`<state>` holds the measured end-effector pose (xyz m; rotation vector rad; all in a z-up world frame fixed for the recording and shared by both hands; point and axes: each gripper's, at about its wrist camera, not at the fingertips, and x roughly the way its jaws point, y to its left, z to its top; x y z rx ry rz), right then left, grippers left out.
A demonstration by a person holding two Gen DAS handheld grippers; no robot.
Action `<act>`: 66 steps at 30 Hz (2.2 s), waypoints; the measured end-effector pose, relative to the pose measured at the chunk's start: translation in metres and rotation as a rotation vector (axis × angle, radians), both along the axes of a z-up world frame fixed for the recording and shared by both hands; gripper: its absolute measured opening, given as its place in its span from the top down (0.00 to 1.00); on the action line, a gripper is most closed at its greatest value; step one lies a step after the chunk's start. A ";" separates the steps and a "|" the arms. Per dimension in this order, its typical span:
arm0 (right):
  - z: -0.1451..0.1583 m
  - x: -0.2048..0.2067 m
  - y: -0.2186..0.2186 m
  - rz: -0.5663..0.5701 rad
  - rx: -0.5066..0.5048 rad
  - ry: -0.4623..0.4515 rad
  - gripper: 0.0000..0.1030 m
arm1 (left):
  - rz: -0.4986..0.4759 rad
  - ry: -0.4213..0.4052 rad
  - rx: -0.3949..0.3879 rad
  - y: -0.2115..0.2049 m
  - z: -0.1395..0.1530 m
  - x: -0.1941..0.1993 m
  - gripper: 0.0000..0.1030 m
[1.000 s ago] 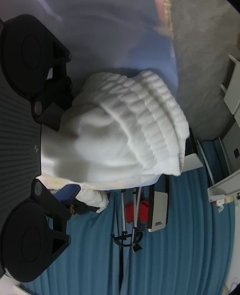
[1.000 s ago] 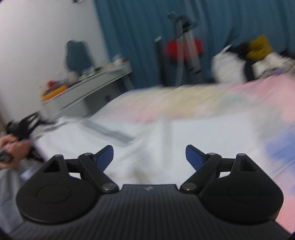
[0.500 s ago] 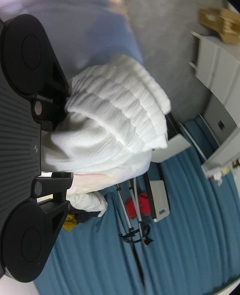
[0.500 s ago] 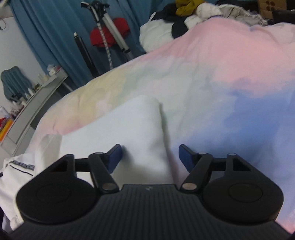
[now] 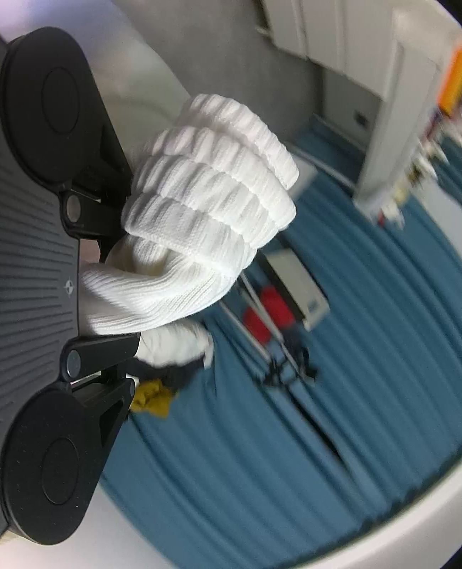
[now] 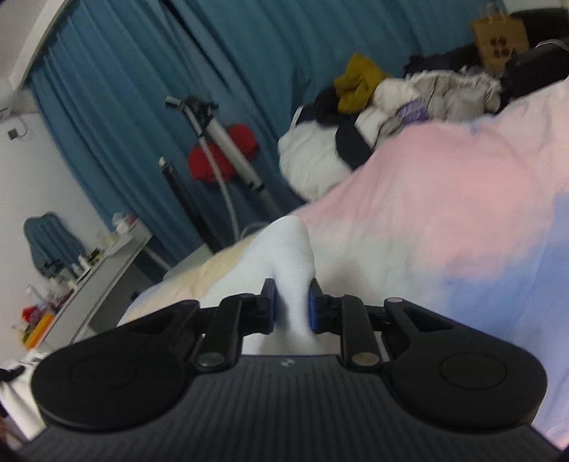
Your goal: Fold clothes
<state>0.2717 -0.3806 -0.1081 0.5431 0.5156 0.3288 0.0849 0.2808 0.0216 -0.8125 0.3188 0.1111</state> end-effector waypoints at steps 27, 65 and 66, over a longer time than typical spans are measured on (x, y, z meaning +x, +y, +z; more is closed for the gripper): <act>-0.030 -0.030 0.017 -0.177 -0.251 0.079 0.28 | -0.013 0.292 -0.012 -0.058 -0.078 0.056 0.19; -0.055 -0.086 0.155 0.345 -0.491 -0.080 0.64 | 0.075 0.391 -0.084 -0.030 -0.118 0.048 0.19; -0.052 -0.087 0.156 0.350 -0.492 -0.081 0.71 | 0.075 0.390 -0.090 -0.030 -0.118 0.047 0.19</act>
